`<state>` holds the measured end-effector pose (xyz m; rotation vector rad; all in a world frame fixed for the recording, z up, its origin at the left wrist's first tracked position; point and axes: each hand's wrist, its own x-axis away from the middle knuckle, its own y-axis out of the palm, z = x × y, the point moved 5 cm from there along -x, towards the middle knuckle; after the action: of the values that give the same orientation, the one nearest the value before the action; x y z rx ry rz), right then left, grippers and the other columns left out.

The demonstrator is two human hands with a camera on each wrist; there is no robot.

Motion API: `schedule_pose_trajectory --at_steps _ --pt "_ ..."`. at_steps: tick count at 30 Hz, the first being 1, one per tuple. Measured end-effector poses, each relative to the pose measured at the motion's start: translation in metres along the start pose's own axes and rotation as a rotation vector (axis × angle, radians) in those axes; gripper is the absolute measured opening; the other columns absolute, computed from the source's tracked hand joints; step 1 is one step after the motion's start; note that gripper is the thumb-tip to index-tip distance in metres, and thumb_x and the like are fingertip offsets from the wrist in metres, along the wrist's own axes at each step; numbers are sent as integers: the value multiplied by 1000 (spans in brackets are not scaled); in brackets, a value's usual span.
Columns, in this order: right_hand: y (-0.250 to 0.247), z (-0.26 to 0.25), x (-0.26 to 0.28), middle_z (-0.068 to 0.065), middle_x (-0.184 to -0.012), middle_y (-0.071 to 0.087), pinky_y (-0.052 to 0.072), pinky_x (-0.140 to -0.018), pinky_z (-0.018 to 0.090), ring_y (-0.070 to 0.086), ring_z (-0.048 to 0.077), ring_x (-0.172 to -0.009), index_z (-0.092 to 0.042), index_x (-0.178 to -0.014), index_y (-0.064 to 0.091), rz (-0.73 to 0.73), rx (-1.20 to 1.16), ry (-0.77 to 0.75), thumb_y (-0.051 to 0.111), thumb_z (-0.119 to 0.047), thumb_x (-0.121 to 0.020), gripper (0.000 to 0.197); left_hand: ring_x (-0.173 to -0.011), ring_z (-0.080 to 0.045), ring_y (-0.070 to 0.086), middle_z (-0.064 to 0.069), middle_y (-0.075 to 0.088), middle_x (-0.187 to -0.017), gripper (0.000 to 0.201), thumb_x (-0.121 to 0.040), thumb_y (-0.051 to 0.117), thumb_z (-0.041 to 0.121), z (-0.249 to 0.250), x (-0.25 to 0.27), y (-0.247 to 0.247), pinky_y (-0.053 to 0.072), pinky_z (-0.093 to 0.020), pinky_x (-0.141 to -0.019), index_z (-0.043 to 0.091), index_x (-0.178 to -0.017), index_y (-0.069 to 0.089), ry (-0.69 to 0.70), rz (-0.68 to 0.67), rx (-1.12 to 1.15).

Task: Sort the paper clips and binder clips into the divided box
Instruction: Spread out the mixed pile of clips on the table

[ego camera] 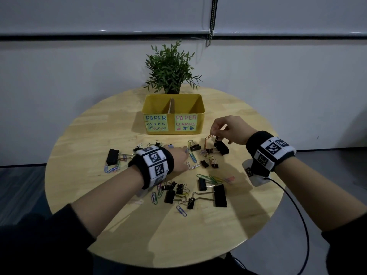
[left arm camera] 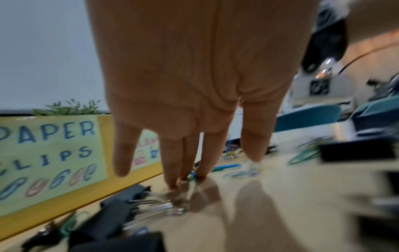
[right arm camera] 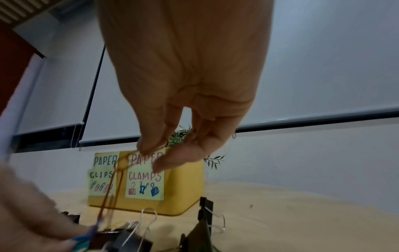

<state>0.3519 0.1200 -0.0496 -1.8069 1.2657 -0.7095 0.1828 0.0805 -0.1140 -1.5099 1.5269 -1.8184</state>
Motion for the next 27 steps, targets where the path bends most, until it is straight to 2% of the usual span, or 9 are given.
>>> schedule_pose_trajectory --at_steps 3,5,6,9,12,15,20,23,27 --pt "-2 8 4 6 -93 67 59 -56 28 70 21 -78 -11 -98 66 57 -67 -11 65 -13 -88 11 -139 -25 32 -7 9 -161 65 -97 42 37 4 11 5 33 -45 -111 9 -150 18 39 -34 9" --pt "-2 13 5 10 -102 68 60 -72 38 69 26 -86 -8 -105 66 111 -55 -9 67 -9 -85 20 -131 -26 42 -10 27 -155 59 -94 47 36 1 13 1 43 -41 -101 7 -143 33 47 10 50" --pt "-1 15 5 11 -103 69 58 -76 37 69 26 -88 -6 -105 67 121 -42 -1 68 -7 -84 20 -122 -26 49 -13 42 -144 52 -93 49 37 0 13 -1 47 -38 -93 5 -134 43 51 43 71" --pt "12 18 10 10 -95 72 53 -62 23 68 24 -82 -6 -96 71 -66 65 128 74 -12 -79 19 -92 -24 53 -12 59 -111 49 -86 60 47 2 9 -9 43 -33 -71 5 -110 55 39 152 141" --pt "33 16 20 8 -84 73 54 -51 23 66 19 -66 -7 -88 72 -251 167 227 83 -27 -70 28 -99 -24 52 -10 55 -113 68 -75 69 55 9 2 -16 43 -31 -77 6 -118 54 38 225 213" --pt "47 14 22 8 -82 72 52 -47 22 60 14 -54 -6 -86 73 -273 233 254 82 -21 -71 23 -108 -26 52 -8 52 -116 62 -72 76 47 16 -6 -20 46 -35 -90 11 -118 56 13 266 318" --pt "39 16 27 6 -77 69 59 -59 29 66 19 -64 -6 -85 74 -313 292 296 79 -12 -72 15 -85 -24 57 -3 59 -91 13 -80 73 20 21 -11 -28 45 -30 -70 16 -78 60 -24 311 393" --pt "24 18 31 10 -86 73 58 -66 33 70 26 -78 -5 -86 73 -242 401 315 80 -19 -72 21 -83 -24 58 -5 60 -87 15 -82 68 7 19 -13 -27 43 -29 -68 16 -73 58 -57 307 385" --pt "17 20 49 11 -81 73 57 -56 30 67 21 -64 -2 -86 68 -200 398 362 78 -25 -75 27 -92 -23 63 -9 69 -96 11 -78 73 6 8 -10 -22 52 -31 -77 11 -72 65 -51 258 416"
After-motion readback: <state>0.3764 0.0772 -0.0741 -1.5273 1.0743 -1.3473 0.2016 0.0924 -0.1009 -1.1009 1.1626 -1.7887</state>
